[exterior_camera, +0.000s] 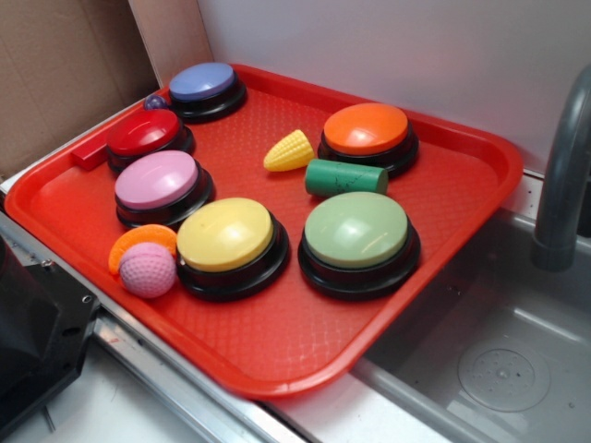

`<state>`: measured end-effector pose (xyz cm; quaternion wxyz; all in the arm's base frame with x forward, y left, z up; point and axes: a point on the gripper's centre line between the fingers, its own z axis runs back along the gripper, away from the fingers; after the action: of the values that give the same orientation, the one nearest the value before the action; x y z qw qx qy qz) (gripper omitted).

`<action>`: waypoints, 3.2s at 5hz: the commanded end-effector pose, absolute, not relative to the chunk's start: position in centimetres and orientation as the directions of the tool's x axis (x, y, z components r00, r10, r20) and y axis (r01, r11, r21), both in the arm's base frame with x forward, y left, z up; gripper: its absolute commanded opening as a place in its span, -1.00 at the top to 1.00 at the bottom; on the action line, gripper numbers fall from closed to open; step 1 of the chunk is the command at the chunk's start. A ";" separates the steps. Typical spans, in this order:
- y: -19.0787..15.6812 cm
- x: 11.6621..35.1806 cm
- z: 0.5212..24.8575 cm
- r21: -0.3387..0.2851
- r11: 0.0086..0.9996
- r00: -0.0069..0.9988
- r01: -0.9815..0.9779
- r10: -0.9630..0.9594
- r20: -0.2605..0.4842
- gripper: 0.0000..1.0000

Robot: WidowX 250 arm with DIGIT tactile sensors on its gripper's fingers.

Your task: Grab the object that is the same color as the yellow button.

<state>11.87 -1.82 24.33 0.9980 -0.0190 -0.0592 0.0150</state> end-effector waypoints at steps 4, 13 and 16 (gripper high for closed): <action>-1.8 18.6 19.4 0.037 0.996 0.969 0.081 -0.088 0.233 -1.00; -1.9 30.2 2.6 -0.026 0.959 0.929 0.281 -0.265 0.257 -1.00; -0.8 29.8 5.0 0.018 0.973 0.945 0.232 -0.229 0.234 1.00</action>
<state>28.14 -0.82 2.69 0.9903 -0.0151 -0.0718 -0.1182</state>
